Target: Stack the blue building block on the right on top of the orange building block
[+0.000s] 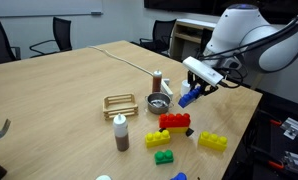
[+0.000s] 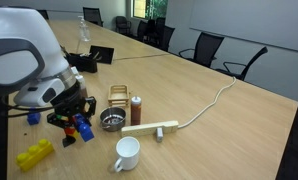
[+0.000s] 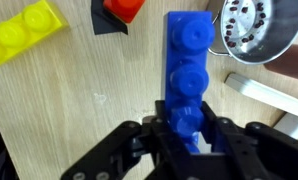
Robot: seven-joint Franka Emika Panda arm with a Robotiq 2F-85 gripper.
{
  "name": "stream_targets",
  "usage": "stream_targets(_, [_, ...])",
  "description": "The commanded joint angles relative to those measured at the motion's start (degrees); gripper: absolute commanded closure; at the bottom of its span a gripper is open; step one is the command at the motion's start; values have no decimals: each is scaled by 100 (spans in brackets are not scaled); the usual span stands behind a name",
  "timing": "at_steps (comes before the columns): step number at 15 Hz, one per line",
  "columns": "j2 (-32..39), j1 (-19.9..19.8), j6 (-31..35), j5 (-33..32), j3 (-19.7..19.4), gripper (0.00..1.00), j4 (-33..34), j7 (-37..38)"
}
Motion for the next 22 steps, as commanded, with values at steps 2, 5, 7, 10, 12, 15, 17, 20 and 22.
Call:
stream_targets(2, [-349,-858,-670,-86,1267,90,184,312])
stream_targets(5, [-280,-1223,-872,204,1881,90,393,261])
stream_targets(7, [-232,-1389,-854,399,2129,90,485,189])
stream_targets(10, [-261,-1537,-695,410,2328,65,414,204])
stream_targets(12, [-199,-1561,-694,530,2392,65,463,103])
stream_targets(15, [-184,-1578,-694,534,2392,65,474,89])
stream_targets(17, [-185,-1578,-694,534,2395,65,475,88])
stream_targets(20, [-150,-1543,-657,289,2372,90,518,773])
stream_targets(22, [-134,-1513,-613,-110,2343,90,546,1519])
